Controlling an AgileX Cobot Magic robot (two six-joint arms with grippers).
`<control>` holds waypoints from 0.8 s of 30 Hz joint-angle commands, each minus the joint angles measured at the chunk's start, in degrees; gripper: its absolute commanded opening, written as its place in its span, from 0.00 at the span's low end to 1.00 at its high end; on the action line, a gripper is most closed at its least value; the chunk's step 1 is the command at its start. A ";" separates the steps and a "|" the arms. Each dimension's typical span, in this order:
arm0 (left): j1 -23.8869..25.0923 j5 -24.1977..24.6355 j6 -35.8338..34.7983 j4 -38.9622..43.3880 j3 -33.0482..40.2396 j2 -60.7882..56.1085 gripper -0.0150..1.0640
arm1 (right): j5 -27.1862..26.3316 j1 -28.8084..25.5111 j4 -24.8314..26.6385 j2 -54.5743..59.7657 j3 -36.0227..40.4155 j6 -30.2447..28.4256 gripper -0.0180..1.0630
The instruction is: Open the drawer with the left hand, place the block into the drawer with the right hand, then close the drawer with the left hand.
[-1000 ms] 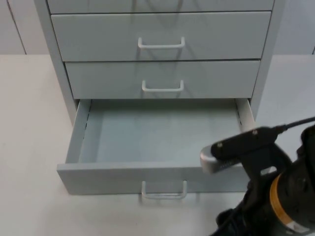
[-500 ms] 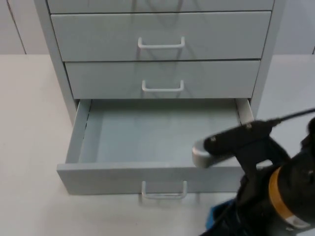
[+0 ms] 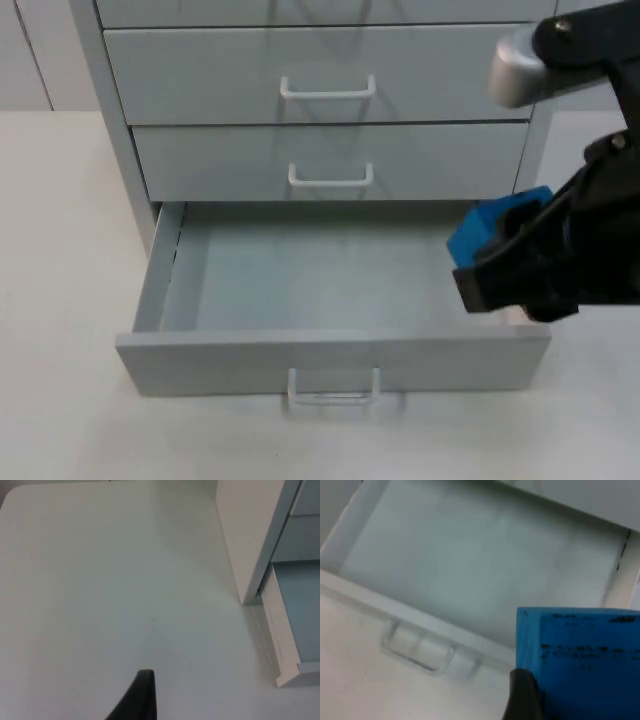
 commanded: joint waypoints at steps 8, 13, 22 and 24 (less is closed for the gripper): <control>0.20 -0.50 -0.62 -0.29 0.15 -0.28 0.99 | -10.34 -10.15 -7.84 6.98 -0.19 7.63 0.02; 0.20 -0.25 -0.62 -0.29 0.15 -0.28 0.99 | -14.60 -11.64 -12.56 12.26 -2.21 10.35 0.02; 0.20 -0.51 -0.62 -0.32 0.15 -0.28 0.99 | -13.09 -11.64 -13.86 24.86 -9.26 10.49 0.08; 0.20 -0.51 -0.62 -0.32 0.15 -0.28 0.99 | -13.09 -11.64 -13.86 25.32 -9.26 10.49 0.11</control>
